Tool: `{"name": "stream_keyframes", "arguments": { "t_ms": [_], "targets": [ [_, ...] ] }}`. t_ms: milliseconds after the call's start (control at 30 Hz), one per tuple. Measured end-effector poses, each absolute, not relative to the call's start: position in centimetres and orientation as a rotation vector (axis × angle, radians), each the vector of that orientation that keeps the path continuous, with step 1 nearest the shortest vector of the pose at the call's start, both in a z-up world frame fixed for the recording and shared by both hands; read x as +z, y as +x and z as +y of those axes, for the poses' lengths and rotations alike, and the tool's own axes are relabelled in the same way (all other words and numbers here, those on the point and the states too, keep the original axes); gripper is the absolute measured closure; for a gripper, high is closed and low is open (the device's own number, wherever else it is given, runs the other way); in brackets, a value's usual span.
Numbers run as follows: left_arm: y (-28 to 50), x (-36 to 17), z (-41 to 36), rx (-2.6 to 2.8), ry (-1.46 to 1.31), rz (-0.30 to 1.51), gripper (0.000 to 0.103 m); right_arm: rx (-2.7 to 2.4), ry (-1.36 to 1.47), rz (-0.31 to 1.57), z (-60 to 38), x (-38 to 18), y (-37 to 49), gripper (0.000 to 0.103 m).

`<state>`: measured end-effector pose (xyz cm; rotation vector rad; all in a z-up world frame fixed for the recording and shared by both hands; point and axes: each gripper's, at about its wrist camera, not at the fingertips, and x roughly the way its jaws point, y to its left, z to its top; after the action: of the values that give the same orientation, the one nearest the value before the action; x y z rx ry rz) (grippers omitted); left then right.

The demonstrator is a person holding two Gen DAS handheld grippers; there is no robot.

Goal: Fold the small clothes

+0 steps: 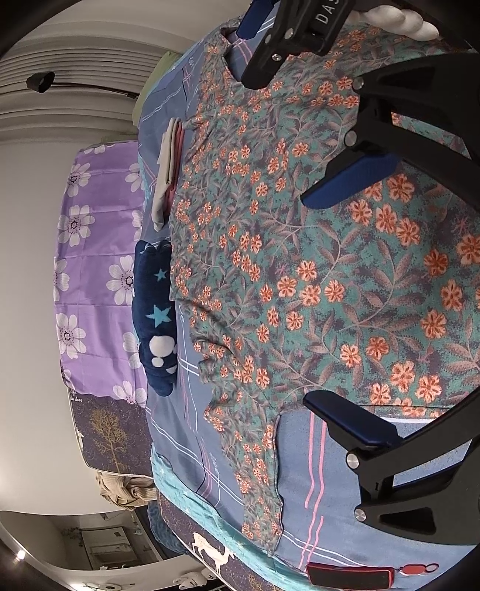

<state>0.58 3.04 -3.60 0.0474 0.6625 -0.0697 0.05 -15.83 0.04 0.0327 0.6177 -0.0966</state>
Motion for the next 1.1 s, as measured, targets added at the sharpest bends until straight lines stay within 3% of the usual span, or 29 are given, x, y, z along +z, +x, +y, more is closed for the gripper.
{"name": "stream_keyframes", "arguments": {
  "t_ms": [367, 600, 800, 933, 1033, 1100],
  "targets": [
    [0.2, -3.5, 2.9, -0.077, 0.052, 0.661, 0.007, -0.095, 0.032, 0.613, -15.7, 0.2, -0.3, 0.002],
    [0.3, -3.8, 3.1, -0.105, 0.036, 0.688, 0.022, -0.091, 0.022, 0.604, -15.5, 0.2, -0.3, 0.002],
    [0.5, -4.1, 3.5, -0.107, 0.027, 0.698, 0.024, -0.076, 0.006, 0.59, -15.1, 0.3, -0.2, 0.002],
    [1.2, -4.2, 4.3, -0.146, 0.004, 0.711, 0.04, -0.066, -0.021, 0.569, -14.7, 0.6, 0.2, 0.003],
    [2.1, -4.5, 6.1, -0.19, -0.063, 0.741, 0.057, -0.005, -0.019, 0.57, -14.8, 0.9, 0.7, 0.027],
    [2.7, -4.8, 8.0, -0.202, -0.114, 0.759, 0.062, 0.061, 0.01, 0.603, -15.1, 0.7, 1.5, 0.061]
  ]
}}
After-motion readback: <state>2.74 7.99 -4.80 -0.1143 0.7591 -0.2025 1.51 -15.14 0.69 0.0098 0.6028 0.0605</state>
